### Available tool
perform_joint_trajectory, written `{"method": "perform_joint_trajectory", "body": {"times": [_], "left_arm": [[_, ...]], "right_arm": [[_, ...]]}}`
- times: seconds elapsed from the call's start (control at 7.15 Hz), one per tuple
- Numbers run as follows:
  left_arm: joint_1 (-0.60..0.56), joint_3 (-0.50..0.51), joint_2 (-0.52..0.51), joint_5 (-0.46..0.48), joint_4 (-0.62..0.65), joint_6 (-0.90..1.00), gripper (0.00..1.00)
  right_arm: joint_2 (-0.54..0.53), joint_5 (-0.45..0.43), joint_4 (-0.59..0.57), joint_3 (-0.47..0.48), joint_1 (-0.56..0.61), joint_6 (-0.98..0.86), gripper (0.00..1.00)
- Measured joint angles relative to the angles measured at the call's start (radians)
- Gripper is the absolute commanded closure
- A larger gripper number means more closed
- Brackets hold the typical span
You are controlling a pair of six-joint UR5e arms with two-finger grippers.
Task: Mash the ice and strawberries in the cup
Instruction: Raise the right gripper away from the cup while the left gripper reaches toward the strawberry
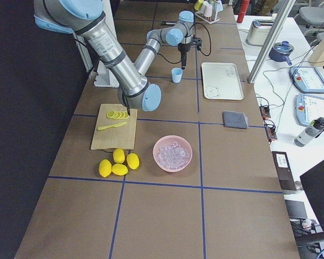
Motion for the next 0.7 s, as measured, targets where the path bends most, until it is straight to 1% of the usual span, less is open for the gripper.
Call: {"method": "perform_joint_trajectory", "body": {"times": [0.14,0.28,0.42,0.56,0.7], "left_arm": [[0.054,-0.027,0.029,0.043,-0.067,-0.110,0.00],[0.115,-0.042,0.078,0.096,-0.186,-0.238,0.00],[0.177,-0.046,0.122,0.145,-0.307,-0.370,0.00],[0.242,-0.043,0.146,0.193,-0.385,-0.471,0.00],[0.312,-0.036,0.155,0.246,-0.437,-0.551,0.00]], "right_arm": [[-0.054,0.021,-0.004,0.047,0.065,-0.053,0.01],[-0.110,0.058,-0.003,0.074,0.137,-0.125,0.01],[-0.174,0.111,0.000,0.089,0.221,-0.233,0.01],[-0.243,0.168,0.003,0.097,0.307,-0.367,0.01],[-0.305,0.215,0.004,0.100,0.385,-0.494,0.01]]}}
